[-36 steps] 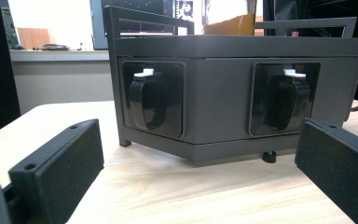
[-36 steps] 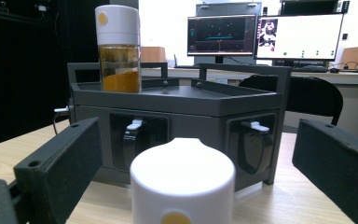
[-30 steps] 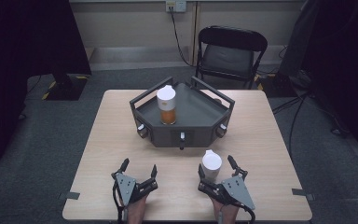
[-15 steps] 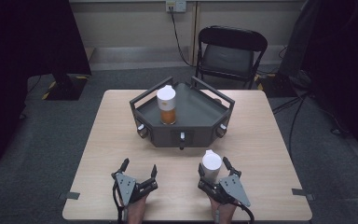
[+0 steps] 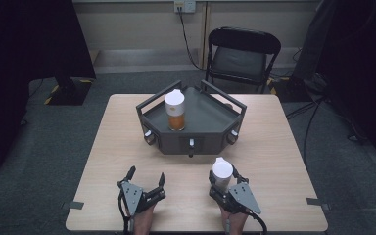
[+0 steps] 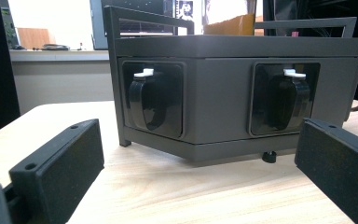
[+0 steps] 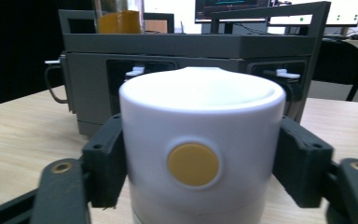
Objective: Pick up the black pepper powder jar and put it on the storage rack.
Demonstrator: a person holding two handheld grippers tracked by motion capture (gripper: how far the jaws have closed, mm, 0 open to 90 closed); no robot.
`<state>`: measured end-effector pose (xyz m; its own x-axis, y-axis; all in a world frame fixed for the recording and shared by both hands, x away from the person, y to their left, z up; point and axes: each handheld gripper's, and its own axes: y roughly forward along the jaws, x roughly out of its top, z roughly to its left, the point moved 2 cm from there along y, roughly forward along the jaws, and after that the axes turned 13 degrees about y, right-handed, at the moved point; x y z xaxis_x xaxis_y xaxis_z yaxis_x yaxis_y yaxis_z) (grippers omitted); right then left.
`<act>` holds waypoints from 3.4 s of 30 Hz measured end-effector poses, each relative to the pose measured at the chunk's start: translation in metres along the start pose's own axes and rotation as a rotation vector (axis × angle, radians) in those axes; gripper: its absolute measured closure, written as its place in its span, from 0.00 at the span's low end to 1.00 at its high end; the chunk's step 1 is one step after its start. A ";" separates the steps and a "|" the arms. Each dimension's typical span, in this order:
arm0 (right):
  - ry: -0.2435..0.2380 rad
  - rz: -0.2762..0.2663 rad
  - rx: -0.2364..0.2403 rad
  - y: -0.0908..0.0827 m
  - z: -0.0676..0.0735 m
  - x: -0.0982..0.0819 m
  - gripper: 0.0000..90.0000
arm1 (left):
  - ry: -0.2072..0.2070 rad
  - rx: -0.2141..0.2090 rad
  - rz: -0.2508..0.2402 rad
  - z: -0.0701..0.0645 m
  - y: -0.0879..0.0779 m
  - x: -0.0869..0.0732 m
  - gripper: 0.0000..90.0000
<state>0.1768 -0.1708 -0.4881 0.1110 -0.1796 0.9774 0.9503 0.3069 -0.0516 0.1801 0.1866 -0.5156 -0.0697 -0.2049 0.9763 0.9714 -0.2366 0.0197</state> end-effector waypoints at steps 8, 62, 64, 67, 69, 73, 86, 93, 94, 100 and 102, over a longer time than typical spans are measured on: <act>0.000 0.001 -0.002 0.000 0.001 0.001 0.33 | 0.000 0.000 0.000 0.000 0.000 0.000 0.01; 0.015 0.055 0.033 0.001 0.002 0.045 0.33 | 0.000 0.000 0.000 0.000 0.000 0.000 0.01; 0.010 0.057 0.035 0.001 0.002 0.048 0.33 | 0.000 0.000 0.000 0.000 0.000 0.000 0.01; 0.007 0.051 0.040 0.001 0.001 0.053 0.33 | 0.000 0.000 0.000 0.000 0.000 0.000 0.01; 0.005 0.050 0.043 0.001 0.001 0.056 0.33 | 0.000 0.000 0.000 0.000 0.000 0.000 0.01; 0.005 0.047 0.048 0.001 0.001 0.063 0.33 | 0.000 0.000 0.000 0.000 0.000 0.000 0.01; 0.003 0.028 0.068 0.005 0.002 0.082 0.33 | 0.001 0.000 0.000 0.000 0.000 0.000 0.01; -0.024 0.031 0.081 0.012 0.004 0.095 0.33 | 0.001 0.000 0.000 0.000 0.000 0.000 0.01; -0.025 0.033 0.084 0.013 0.004 0.096 0.33 | 0.000 0.000 0.000 0.000 0.000 0.000 0.01; -0.032 0.026 0.096 0.020 0.007 0.107 0.33 | 0.000 0.000 0.000 0.000 0.000 0.000 0.01; -0.033 0.022 0.099 0.022 0.008 0.112 0.33 | 0.000 0.000 0.000 0.000 0.000 0.000 0.01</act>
<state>0.2077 -0.1763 -0.3784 0.1207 -0.1415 0.9826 0.9143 0.4013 -0.0545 0.1801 0.1867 -0.5156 -0.0698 -0.2053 0.9762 0.9714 -0.2368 0.0197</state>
